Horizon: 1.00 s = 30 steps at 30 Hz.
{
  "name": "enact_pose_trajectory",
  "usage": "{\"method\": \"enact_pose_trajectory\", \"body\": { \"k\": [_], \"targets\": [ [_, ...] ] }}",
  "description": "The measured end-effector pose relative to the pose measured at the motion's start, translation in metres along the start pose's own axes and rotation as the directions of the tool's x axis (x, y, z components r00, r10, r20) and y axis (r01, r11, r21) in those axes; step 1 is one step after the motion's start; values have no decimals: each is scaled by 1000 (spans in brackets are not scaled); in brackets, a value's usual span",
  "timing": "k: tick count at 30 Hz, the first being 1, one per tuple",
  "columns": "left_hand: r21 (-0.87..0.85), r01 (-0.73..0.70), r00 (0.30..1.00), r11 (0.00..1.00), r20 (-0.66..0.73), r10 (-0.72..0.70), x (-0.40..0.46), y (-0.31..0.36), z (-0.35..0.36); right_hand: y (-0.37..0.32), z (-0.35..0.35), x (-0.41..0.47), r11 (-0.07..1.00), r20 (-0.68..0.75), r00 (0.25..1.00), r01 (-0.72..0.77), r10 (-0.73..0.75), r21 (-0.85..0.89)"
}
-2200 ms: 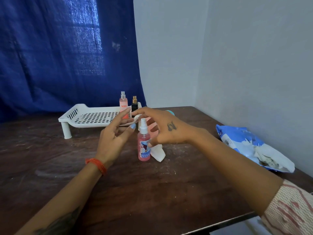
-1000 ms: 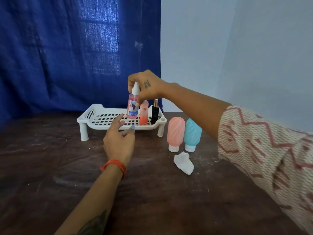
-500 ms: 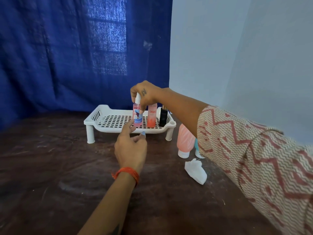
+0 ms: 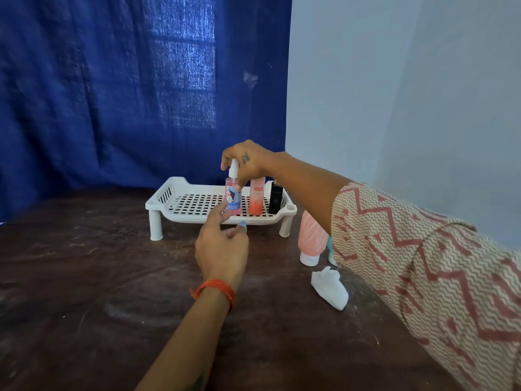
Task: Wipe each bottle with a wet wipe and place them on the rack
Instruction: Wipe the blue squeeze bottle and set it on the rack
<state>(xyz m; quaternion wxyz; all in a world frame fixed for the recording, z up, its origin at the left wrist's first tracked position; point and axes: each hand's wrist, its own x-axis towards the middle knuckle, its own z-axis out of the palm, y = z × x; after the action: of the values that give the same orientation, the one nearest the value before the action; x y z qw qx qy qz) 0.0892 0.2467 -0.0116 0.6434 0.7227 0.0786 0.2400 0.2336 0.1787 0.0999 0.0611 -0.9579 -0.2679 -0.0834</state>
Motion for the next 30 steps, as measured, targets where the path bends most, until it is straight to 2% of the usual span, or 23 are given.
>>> {"method": "enact_pose_trajectory", "body": {
  "k": [5, 10, 14, 21, 24, 30],
  "targets": [
    [-10, -60, 998, 998, -2, 60, 0, 3, -1, 6, -19, -18, 998, -108, 994, 39, -34, 43],
    [37, -196, 978, 980, 82, 192, -6, 4, -1, 25, -41, -55, 995, -204, 979, 21, -1, 97],
    [77, -303, 947, 950, 136, 291, -12, 3, 2, 49, -51, -100, 990, -265, 963, -4, 42, 141],
    [153, -439, 889, 885, 218, 403, -23, 2, 3, 79, -35, -189, 937, -365, 911, -63, 195, 343],
    [176, -478, 868, 861, 249, 430, -26, 1, 4, 87, -9, -219, 875, -358, 887, -97, 292, 474],
    [174, -512, 846, 841, 276, 457, -26, -4, 6, 88, 47, -235, 676, -305, 805, -156, 510, 720]
  ]
}}
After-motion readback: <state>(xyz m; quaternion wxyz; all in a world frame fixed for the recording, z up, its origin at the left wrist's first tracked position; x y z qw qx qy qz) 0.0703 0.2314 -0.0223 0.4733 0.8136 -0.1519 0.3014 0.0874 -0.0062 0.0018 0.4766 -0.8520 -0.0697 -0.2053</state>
